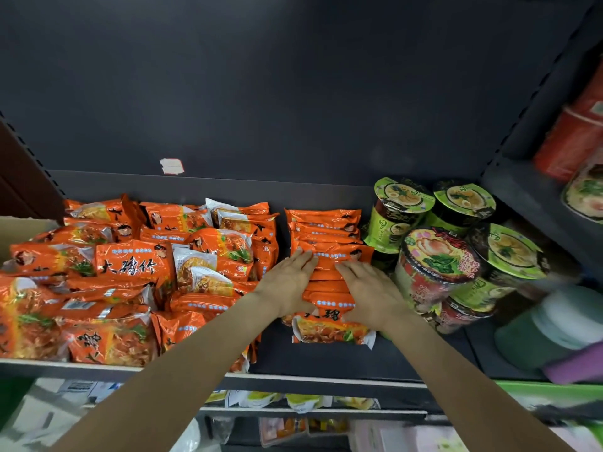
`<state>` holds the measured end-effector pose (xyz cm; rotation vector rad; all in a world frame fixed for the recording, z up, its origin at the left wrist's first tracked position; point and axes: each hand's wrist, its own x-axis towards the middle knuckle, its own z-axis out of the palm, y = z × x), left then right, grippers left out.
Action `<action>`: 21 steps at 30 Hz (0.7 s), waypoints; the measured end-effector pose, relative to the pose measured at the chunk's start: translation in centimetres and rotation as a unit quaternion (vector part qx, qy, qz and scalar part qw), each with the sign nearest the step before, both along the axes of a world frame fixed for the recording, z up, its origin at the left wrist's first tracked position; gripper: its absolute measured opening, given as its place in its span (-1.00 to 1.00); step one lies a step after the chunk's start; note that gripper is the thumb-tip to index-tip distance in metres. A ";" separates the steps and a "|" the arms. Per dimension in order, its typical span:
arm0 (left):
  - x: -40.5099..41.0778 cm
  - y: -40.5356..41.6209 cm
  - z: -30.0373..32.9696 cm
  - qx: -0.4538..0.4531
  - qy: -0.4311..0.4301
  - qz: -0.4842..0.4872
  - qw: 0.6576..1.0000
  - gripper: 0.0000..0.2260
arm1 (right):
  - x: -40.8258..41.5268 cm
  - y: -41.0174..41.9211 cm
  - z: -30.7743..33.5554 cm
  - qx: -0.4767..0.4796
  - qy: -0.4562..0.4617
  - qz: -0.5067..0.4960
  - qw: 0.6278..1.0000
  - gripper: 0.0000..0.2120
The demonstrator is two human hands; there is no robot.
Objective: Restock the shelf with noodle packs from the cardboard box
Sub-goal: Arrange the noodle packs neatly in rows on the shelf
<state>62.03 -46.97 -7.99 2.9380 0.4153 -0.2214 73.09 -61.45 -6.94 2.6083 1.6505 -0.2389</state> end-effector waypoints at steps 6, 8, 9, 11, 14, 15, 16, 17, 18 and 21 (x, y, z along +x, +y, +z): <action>-3.3 -0.4 1.8 0.002 -0.060 0.052 0.997 -0.28 | -1.4 -0.7 -0.2 0.028 0.009 -0.029 0.999 -0.02; -5.4 0.0 2.6 -0.007 -0.108 0.097 0.989 -0.46 | -2.3 -0.5 0.3 0.048 0.035 -0.019 0.998 -0.03; -6.5 0.3 3.0 -0.010 -0.129 0.119 0.984 -0.54 | -2.9 -0.3 0.6 0.067 0.048 -0.012 0.997 -0.07; -8.5 1.1 3.8 -0.017 -0.162 0.159 0.974 -0.64 | -4.2 0.7 1.2 0.113 0.072 -0.001 0.991 -0.19; -10.7 3.0 5.0 -0.040 -0.190 0.227 0.954 -0.70 | -5.9 2.8 1.9 0.162 0.108 0.002 0.981 -0.32; -11.2 3.8 5.3 -0.046 -0.198 0.242 0.949 -0.71 | -6.3 3.6 2.2 0.168 0.116 0.001 0.979 -0.34; -11.5 4.7 5.5 -0.049 -0.208 0.251 0.944 -0.72 | -6.6 4.5 2.4 0.168 0.122 0.000 0.978 -0.36; -11.7 5.6 5.6 -0.053 -0.216 0.253 0.942 -0.72 | -6.7 5.4 2.5 0.167 0.127 0.001 0.978 -0.37; -11.8 6.5 5.6 -0.055 -0.223 0.251 0.941 -0.72 | -6.8 6.5 2.6 0.164 0.132 0.000 0.978 -0.38; -11.4 9.6 5.3 -0.060 -0.213 0.228 0.948 -0.68 | -6.9 9.9 2.6 0.157 0.146 -0.012 0.977 -0.42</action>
